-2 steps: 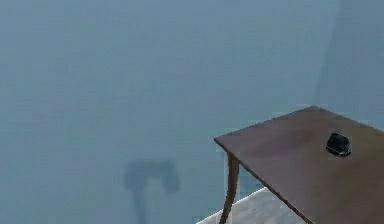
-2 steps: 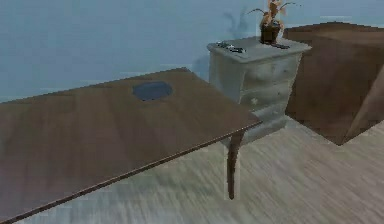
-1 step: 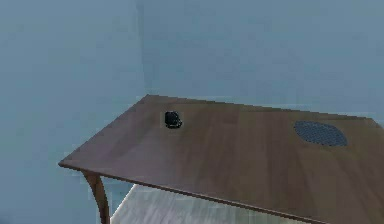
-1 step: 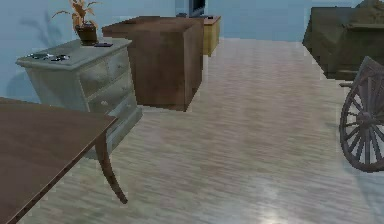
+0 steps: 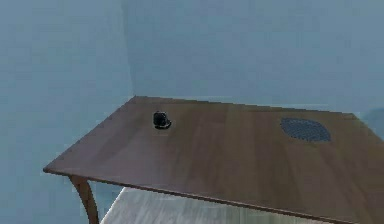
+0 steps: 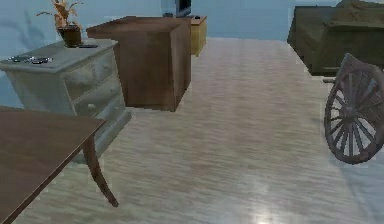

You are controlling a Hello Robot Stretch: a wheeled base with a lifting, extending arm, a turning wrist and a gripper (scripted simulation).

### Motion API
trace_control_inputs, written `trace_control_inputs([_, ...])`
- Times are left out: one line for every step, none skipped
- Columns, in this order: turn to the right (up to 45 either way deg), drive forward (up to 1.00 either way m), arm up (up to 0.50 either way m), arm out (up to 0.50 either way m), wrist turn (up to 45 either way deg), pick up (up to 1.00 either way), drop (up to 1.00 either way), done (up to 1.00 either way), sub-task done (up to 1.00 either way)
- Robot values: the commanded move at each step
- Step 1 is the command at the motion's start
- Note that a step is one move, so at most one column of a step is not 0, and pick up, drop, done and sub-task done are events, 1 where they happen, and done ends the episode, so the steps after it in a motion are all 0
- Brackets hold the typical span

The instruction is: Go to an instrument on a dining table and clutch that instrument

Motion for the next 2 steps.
trace_control_inputs([0.0, 0.3, 0.0, 0.0, 0.0, 0.0, 0.0, 0.0, 0.0])
trace_control_inputs([-45.0, 0.0, 0.0, 0.0, 0.0, 0.0, 0.0, 0.0, 0.0])
